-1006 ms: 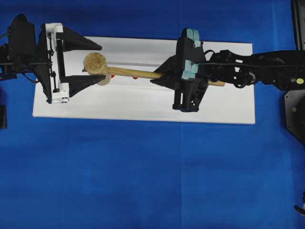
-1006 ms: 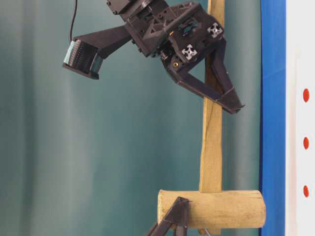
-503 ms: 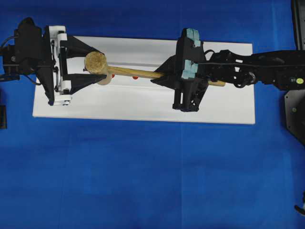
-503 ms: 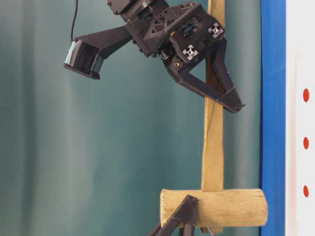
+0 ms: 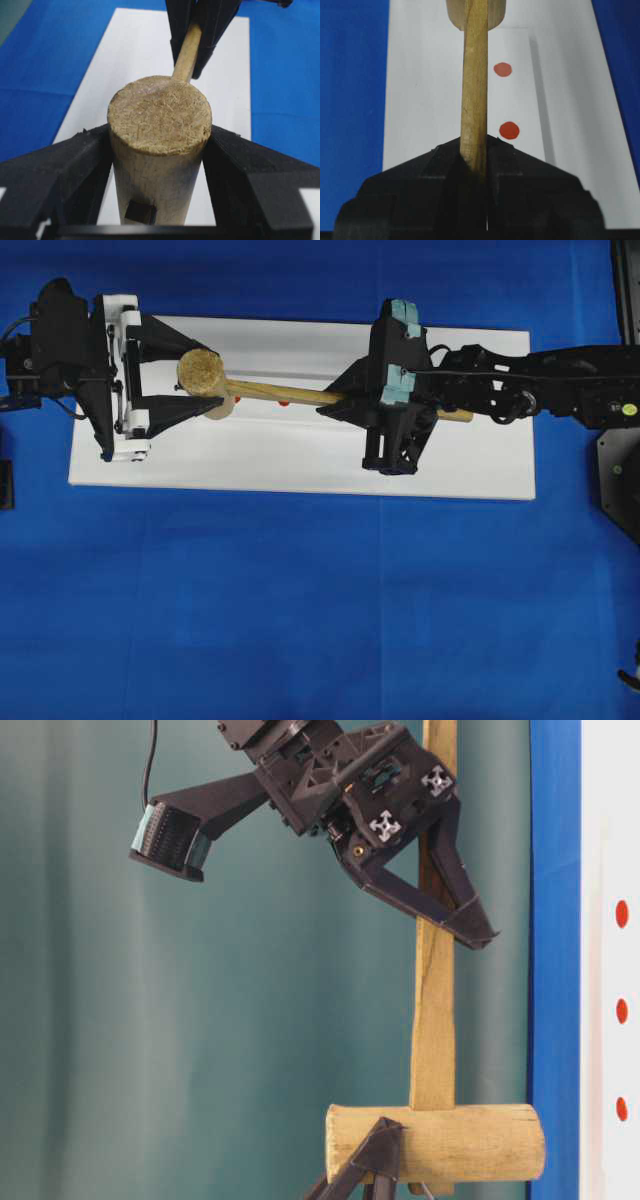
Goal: Hit the mark with a hammer.
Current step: 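Open the right gripper and lay the mallet flat with the left gripper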
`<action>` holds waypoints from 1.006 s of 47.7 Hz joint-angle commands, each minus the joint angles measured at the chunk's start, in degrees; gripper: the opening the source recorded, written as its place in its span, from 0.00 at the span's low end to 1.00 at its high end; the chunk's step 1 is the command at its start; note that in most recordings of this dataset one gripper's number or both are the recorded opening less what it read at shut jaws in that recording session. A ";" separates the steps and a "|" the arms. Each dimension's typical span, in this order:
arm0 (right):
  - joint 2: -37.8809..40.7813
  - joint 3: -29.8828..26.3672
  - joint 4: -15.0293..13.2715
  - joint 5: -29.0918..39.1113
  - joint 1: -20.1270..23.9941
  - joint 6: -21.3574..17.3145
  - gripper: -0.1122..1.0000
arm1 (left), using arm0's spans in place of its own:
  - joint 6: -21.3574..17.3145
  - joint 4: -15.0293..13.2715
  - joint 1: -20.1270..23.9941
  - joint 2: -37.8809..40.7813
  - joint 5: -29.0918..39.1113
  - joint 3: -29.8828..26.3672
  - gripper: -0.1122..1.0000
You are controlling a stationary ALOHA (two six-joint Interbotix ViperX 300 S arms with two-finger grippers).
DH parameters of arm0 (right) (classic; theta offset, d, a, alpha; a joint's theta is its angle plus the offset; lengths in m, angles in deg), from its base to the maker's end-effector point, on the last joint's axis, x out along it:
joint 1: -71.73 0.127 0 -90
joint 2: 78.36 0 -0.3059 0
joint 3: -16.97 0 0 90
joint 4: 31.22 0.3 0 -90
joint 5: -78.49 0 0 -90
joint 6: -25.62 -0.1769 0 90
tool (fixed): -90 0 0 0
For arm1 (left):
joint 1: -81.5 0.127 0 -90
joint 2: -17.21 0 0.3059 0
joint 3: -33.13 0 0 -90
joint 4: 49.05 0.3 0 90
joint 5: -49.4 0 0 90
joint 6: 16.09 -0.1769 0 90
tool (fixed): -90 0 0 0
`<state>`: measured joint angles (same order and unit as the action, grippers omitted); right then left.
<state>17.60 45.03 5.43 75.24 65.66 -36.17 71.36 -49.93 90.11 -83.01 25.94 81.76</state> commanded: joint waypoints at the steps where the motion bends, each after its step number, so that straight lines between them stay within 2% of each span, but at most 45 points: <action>1: -1.14 -1.76 0.09 -0.35 0.18 -0.26 0.14 | 0.09 0.09 -0.09 -0.88 -0.09 -0.79 0.55; 3: -1.14 -1.76 0.09 -0.35 0.18 -0.35 0.20 | 0.09 0.09 -0.09 -0.97 -0.09 -0.79 0.55; 7: -1.23 -1.58 0.26 -0.53 0.18 -0.44 0.38 | 0.18 0.00 -0.35 -1.14 0.09 -0.70 0.55; 14: -1.49 -1.23 0.26 -0.97 0.18 -0.26 0.81 | 0.35 -0.18 -0.44 -1.93 0.53 -0.44 0.55; 17: -1.76 -0.88 0.26 -1.41 0.18 -0.09 0.93 | 0.44 -0.26 -0.44 -2.11 1.14 -0.35 0.55; 24: -2.11 -0.62 0.26 -2.20 0.18 -0.09 0.92 | 1.85 -0.35 -0.44 -2.72 2.90 -0.53 0.55; 28: -2.11 -0.70 0.18 -2.20 0.44 0.00 0.93 | 5.27 -0.35 -0.44 -2.90 4.31 -0.79 0.55; 32: -2.11 -0.79 0.18 -2.20 0.70 0.09 0.93 | 10.02 -0.35 -0.44 -3.16 6.33 -1.14 0.55; 36: -2.11 -0.97 0.18 -2.20 0.88 0.09 0.93 | 16.52 -0.35 -0.44 -3.52 8.96 -1.49 0.55; 42: -2.20 -1.14 0.09 -2.37 1.05 0.18 0.93 | 29.79 -0.62 -0.44 -3.96 12.30 -1.76 0.55; 48: -2.11 -1.32 0.00 -2.37 1.41 0.26 0.93 | 45.18 -0.53 -0.26 -3.96 13.89 -1.76 0.55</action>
<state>17.07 44.94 5.61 73.40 66.72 -35.99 110.91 -50.29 89.76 -85.91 39.56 81.67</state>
